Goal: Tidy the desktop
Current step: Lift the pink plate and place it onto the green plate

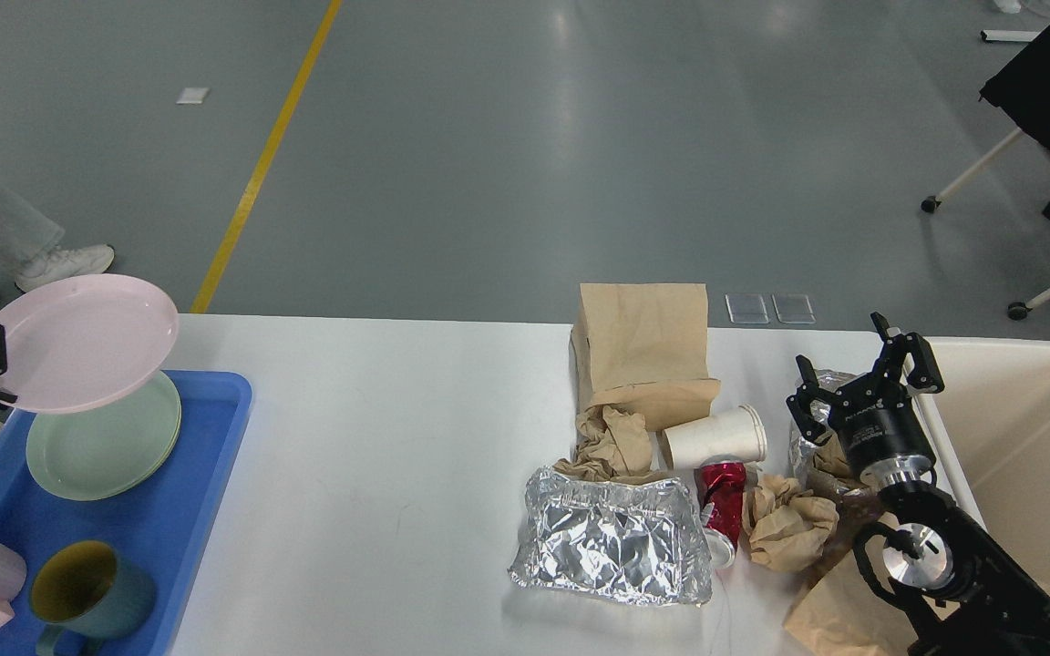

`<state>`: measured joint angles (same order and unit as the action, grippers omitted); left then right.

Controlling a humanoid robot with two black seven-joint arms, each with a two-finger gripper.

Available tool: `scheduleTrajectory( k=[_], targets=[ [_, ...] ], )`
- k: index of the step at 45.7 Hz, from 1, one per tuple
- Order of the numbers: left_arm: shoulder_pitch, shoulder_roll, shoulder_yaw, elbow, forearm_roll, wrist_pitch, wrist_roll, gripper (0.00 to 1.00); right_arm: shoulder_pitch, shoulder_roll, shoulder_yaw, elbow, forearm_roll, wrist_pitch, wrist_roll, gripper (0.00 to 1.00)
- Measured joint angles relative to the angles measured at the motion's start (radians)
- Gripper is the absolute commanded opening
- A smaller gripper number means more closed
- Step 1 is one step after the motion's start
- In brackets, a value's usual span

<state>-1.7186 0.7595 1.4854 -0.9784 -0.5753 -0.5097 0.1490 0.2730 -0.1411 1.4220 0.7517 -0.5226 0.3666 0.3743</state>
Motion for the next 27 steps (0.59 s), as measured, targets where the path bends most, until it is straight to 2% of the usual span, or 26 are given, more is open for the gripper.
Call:
scheduleTrajectory(
  k=[2,3,10,16,20,27],
  targets=[
    [0.071,0.020,-0.050,0.072,0.009,-0.001,0.028,0.00,0.000,0.000,0.000,0.000,0.000,0.000,0.000,1.00],
    [0.148,0.032,-0.113,0.145,0.019,0.002,0.058,0.00,0.000,0.000,0.000,0.000,-0.001,0.000,0.000,1.00],
    [0.395,0.028,-0.331,0.352,0.049,0.024,0.131,0.00,0.000,0.000,0.000,0.000,-0.001,0.000,0.000,1.00],
    [0.519,-0.027,-0.458,0.434,0.060,0.088,0.145,0.00,0.000,0.000,0.000,0.000,0.000,0.000,0.000,1.00],
    [0.563,-0.076,-0.491,0.463,0.087,0.145,0.146,0.00,0.000,0.000,0.000,0.000,-0.001,0.000,0.000,1.00],
    [0.605,-0.137,-0.533,0.485,0.125,0.190,0.147,0.00,0.000,0.000,0.000,0.000,0.000,0.000,0.000,1.00]
  ],
)
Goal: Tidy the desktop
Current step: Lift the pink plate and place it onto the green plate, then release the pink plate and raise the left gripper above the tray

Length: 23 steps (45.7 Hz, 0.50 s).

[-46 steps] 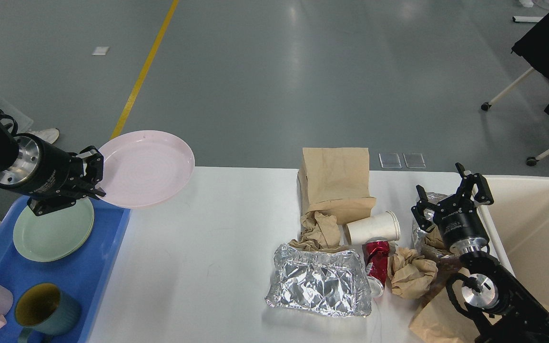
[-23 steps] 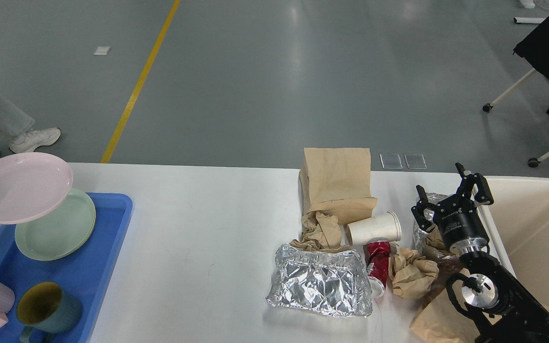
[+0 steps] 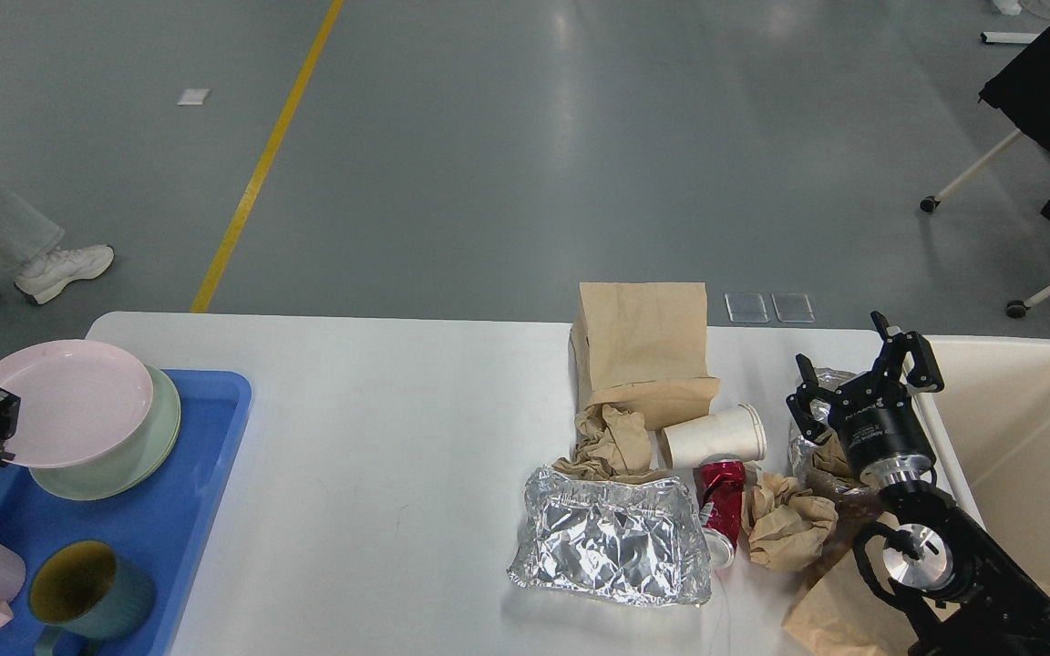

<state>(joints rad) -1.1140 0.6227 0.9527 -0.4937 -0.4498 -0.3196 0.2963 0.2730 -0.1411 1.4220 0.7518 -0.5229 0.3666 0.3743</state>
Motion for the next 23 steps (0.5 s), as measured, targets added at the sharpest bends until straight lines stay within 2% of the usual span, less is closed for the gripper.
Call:
scheduleTrajectory(
  k=[7,8,10,12,15,20,23],
  targets=[
    [0.025,-0.039,-0.009,0.015,0.011,0.023,0.002,0.00,0.000,0.000,0.000,0.000,0.000,0.000,0.000,1.00],
    [0.025,-0.040,-0.009,0.016,0.011,0.025,0.003,0.03,0.000,0.000,0.000,0.000,0.000,0.000,0.000,1.00],
    [0.026,-0.043,-0.009,0.016,0.012,0.028,0.003,0.14,0.000,0.000,0.000,0.000,0.000,0.000,0.000,1.00],
    [0.026,-0.043,-0.009,0.016,0.012,0.028,0.003,0.31,0.000,0.000,0.000,0.000,0.000,0.000,0.000,1.00],
    [0.026,-0.043,-0.009,0.017,0.012,0.030,0.003,0.48,0.000,0.000,0.000,0.000,0.000,0.000,0.000,1.00],
    [0.027,-0.040,-0.009,0.017,0.012,0.039,0.003,0.89,0.000,0.000,0.000,0.000,0.000,0.000,0.000,1.00],
    [0.028,-0.038,-0.009,0.017,0.012,0.060,0.003,0.93,0.000,0.000,0.000,0.000,0.000,0.000,0.000,1.00]
  ],
)
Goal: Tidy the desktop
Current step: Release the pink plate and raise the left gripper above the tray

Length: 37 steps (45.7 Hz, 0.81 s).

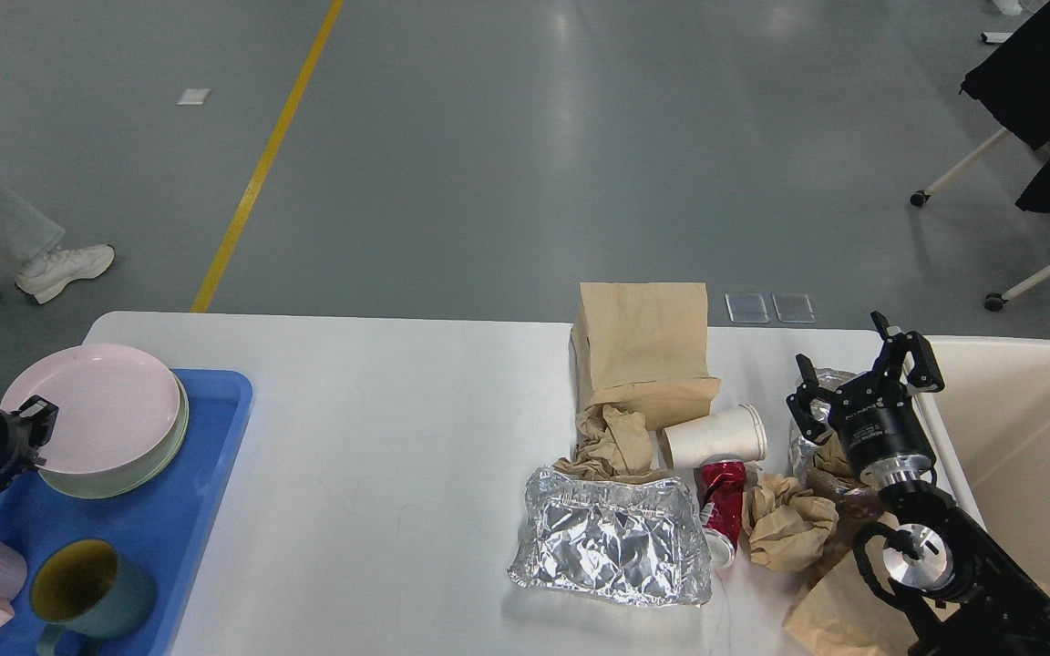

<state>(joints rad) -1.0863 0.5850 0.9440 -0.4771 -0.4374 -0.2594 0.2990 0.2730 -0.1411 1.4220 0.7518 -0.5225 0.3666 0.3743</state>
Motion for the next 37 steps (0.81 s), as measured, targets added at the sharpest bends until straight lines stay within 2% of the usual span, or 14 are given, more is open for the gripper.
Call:
scheduleTrajectory(
  k=[8,27,32,37],
  targets=[
    [0.000,0.002,0.000,0.000,0.010,0.040,-0.001,0.95,0.000,0.000,0.000,0.000,0.000,0.000,0.000,1.00],
    [-0.019,-0.001,-0.009,-0.012,0.020,0.031,-0.001,0.96,0.000,0.000,0.000,0.000,0.000,0.000,0.000,1.00],
    [-0.067,0.004,-0.042,-0.029,0.024,0.005,-0.004,0.96,0.000,0.000,0.000,0.000,0.000,0.000,0.000,1.00],
    [-0.145,0.049,-0.130,-0.036,0.026,-0.060,-0.012,0.96,0.000,0.000,0.000,-0.001,-0.001,0.000,0.000,1.00]
  ],
)
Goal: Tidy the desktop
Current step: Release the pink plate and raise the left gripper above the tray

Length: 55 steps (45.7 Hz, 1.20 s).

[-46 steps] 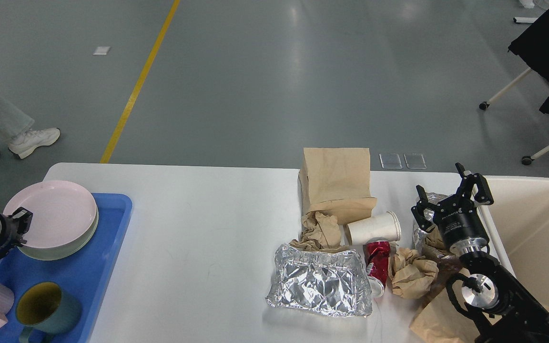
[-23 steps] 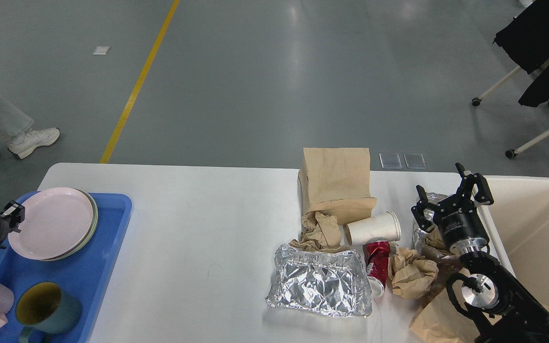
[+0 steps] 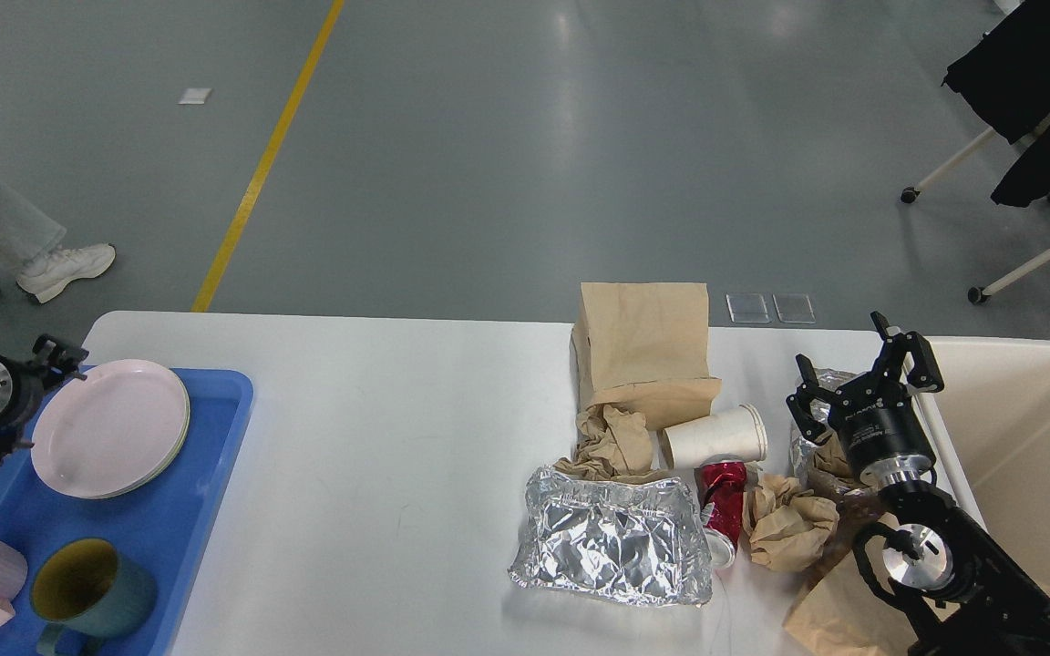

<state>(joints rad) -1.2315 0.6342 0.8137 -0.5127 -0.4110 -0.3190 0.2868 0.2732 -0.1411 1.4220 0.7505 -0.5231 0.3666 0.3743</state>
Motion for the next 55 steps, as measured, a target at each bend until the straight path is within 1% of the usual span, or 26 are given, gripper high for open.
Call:
scheduleTrajectory(
  k=[4,8,14,16,18,20,22,24,25,28,31,32,35,38,43,47,50,55],
  targets=[
    [-0.022,0.060,-0.159,0.003,0.002,-0.048,-0.008,0.96,0.000,0.000,0.000,0.000,0.000,0.000,0.000,1.00],
    [-0.005,0.086,-0.403,0.009,0.003,-0.071,-0.012,0.96,0.000,0.000,0.000,0.000,0.000,0.000,0.000,1.00],
    [0.112,0.085,-0.815,0.009,0.003,-0.078,-0.018,0.96,0.000,0.000,0.000,0.000,0.000,0.000,0.000,1.00],
    [0.158,0.077,-0.968,0.010,0.004,-0.078,-0.029,0.96,0.000,0.000,0.000,0.000,0.000,0.000,0.000,1.00],
    [0.196,0.062,-1.107,0.010,0.004,-0.078,-0.051,0.96,0.000,0.000,0.000,0.001,0.000,0.000,0.000,1.00],
    [0.234,0.039,-1.248,0.010,0.004,-0.078,-0.096,0.96,0.000,0.000,0.000,0.002,0.001,0.000,0.000,1.00],
    [0.273,0.008,-1.369,0.010,0.005,-0.078,-0.165,0.96,0.000,0.000,0.000,0.002,0.001,0.000,0.000,1.00],
    [0.310,-0.027,-1.460,0.009,0.010,-0.078,-0.245,0.96,0.000,0.000,0.000,0.002,0.001,0.000,0.000,1.00],
    [0.333,-0.049,-1.505,0.005,0.016,-0.078,-0.292,0.96,0.000,0.000,0.000,0.002,0.001,0.000,0.000,1.00],
    [0.393,-0.096,-1.590,-0.027,0.043,-0.078,-0.384,0.96,0.000,0.000,0.000,0.002,0.001,0.000,0.000,1.00],
    [0.457,-0.121,-1.657,-0.098,0.066,-0.076,-0.425,0.96,0.000,0.000,0.000,0.002,0.001,0.000,0.000,1.00],
    [0.504,-0.135,-1.709,-0.151,0.077,-0.070,-0.436,0.96,0.000,0.000,0.000,0.002,0.001,0.000,0.000,1.00],
    [0.592,-0.176,-1.820,-0.241,0.114,-0.054,-0.442,0.96,0.000,0.000,0.000,0.002,0.001,0.000,0.000,1.00],
    [0.674,-0.246,-1.951,-0.293,0.222,-0.029,-0.444,0.96,0.000,0.000,0.000,0.002,0.001,0.000,0.000,1.00],
    [0.775,-0.404,-2.174,-0.330,0.487,-0.005,-0.430,0.96,0.000,0.000,0.000,0.001,0.001,0.000,0.000,1.00],
    [0.813,-0.504,-2.338,-0.331,0.651,0.006,-0.410,0.96,0.000,0.000,0.000,0.001,0.000,0.000,0.000,1.00],
    [0.822,-0.537,-2.401,-0.328,0.695,0.011,-0.401,0.96,0.000,0.000,0.000,0.001,0.000,0.000,0.000,1.00],
    [0.824,-0.546,-2.408,-0.307,0.705,0.012,-0.405,0.96,0.000,0.000,0.000,0.001,0.000,0.000,0.000,1.00]
  ],
)
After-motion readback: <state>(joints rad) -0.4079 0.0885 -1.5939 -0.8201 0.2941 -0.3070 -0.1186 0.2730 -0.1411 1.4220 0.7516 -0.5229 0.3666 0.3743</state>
